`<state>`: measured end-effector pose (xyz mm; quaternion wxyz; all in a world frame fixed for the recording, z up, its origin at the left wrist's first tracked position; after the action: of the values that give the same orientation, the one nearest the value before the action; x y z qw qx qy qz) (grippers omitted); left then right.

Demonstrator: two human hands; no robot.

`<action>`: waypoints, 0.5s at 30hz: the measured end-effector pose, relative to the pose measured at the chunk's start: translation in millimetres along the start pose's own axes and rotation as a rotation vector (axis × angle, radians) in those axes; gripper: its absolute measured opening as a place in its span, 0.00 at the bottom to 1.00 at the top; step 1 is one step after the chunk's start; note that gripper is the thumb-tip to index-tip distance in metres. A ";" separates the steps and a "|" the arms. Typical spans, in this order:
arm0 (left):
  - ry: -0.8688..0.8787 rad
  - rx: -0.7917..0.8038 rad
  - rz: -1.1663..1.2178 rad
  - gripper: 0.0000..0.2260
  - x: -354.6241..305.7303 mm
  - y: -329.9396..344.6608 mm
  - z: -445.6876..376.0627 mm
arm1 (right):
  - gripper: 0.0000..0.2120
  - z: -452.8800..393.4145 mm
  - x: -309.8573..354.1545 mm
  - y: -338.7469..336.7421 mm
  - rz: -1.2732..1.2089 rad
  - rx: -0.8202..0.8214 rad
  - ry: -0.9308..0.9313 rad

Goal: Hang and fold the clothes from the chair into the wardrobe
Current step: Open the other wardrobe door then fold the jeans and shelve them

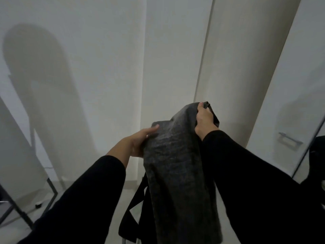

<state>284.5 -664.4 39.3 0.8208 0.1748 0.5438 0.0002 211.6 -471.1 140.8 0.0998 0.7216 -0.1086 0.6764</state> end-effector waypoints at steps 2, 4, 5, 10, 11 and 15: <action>0.131 -0.052 -0.036 0.26 -19.5 12.6 -0.1 | 0.25 -3.5 -6.5 -12.7 -0.021 -0.005 0.024; 0.276 -0.143 0.044 0.22 -45.9 16.7 -3.5 | 0.28 -2.0 -12.3 -15.4 -0.041 0.056 0.046; 0.332 -0.179 0.081 0.21 -57.9 18.3 -3.6 | 0.32 -0.4 -17.5 -15.2 -0.055 0.097 0.073; 0.456 -0.216 -0.007 0.28 -90.3 35.3 -7.1 | 0.53 6.8 -63.1 -17.4 0.014 0.277 0.270; 0.489 -0.235 -0.036 0.29 -94.2 38.4 -6.9 | 0.51 11.5 -70.1 -15.1 0.056 0.350 0.282; 0.584 -0.334 -0.193 0.32 -109.4 41.9 -1.9 | 0.40 23.8 -90.3 -8.3 0.216 0.479 0.295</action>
<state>246.0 -645.4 148.4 0.6443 -0.0217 0.7620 0.0617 231.3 -468.1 49.2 -0.1311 0.6027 -0.0064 0.7871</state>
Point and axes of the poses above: each hand's wrist, its own z-axis away from the middle knuckle, its own y-axis out of the palm, x = y × z, the point moved 10 cm from there along -z, towards the middle knuckle, and after that the axes turned 10 degrees about z, right-handed, at the moved point
